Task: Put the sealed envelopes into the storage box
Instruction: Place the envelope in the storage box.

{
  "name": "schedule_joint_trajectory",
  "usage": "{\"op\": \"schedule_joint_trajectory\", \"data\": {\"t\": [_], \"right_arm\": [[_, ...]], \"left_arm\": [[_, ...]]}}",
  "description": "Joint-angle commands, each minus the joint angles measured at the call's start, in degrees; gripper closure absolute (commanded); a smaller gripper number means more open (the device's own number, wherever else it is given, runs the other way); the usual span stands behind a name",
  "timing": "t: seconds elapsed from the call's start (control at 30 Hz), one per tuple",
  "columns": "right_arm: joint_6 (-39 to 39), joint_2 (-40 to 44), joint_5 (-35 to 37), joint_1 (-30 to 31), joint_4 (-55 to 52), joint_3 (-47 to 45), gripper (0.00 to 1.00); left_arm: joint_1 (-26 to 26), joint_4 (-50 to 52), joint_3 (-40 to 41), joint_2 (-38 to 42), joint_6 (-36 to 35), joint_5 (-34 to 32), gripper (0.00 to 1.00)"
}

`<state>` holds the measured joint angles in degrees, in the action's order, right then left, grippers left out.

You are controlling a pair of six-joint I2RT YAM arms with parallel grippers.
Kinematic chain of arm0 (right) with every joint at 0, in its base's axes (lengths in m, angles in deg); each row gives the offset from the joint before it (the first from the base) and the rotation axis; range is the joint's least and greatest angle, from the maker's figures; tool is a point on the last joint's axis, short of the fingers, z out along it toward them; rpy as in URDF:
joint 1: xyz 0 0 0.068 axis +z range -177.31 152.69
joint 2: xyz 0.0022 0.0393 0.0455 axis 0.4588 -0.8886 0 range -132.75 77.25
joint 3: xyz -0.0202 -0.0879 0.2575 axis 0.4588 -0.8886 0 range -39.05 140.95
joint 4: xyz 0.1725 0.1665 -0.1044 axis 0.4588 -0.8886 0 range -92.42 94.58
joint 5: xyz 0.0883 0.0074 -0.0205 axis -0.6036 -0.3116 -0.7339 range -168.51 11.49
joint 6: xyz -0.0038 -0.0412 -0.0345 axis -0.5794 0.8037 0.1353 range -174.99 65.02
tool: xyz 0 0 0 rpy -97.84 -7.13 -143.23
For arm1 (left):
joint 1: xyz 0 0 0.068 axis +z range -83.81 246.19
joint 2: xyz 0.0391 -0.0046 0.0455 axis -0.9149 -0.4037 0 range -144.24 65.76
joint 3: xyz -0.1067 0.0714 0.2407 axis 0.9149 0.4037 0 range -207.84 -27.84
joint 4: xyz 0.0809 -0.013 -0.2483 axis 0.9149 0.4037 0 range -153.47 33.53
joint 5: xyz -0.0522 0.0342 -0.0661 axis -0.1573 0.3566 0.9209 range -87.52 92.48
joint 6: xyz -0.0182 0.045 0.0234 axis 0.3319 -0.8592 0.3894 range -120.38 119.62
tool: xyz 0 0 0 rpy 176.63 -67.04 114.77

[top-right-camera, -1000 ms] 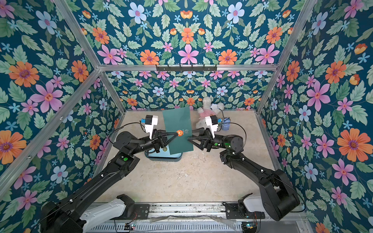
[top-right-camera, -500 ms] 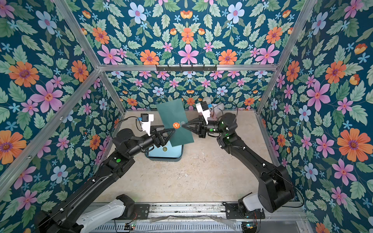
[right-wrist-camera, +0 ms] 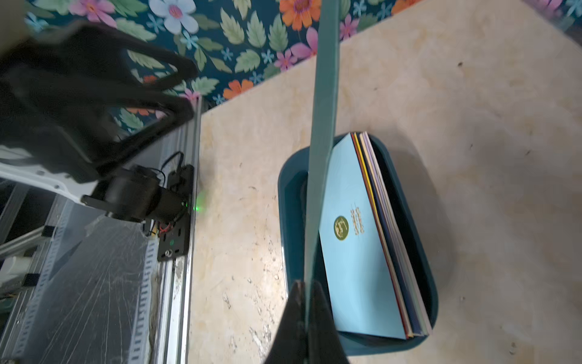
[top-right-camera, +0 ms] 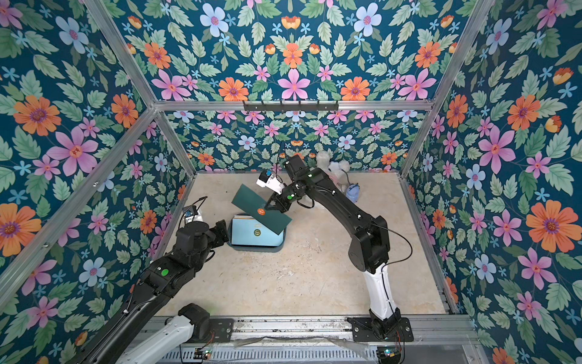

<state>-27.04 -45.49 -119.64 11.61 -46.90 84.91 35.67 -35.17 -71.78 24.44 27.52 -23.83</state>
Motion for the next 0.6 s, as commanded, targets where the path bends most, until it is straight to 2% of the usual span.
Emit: {"op": "schedule_joint_trajectory", "data": {"t": [0.0, 0.2, 0.57], "right_arm": [[4.55, -4.40, 6.41, 1.86, -8.26, 5.85, 1.00], [6.77, -11.22, 9.12, 4.24, -9.21, 14.18, 1.00], [11.78, -14.93, 15.35, 7.38, -10.75, 10.60, 1.00]], "left_arm": [[-0.06, -1.19, 1.29, 1.88, -4.44, 0.71, 0.14], [-0.04, -0.71, 1.63, 2.08, -5.22, 1.56, 0.14], [-0.06, -0.68, 1.53, 1.27, -5.55, 2.65, 0.14]]}}
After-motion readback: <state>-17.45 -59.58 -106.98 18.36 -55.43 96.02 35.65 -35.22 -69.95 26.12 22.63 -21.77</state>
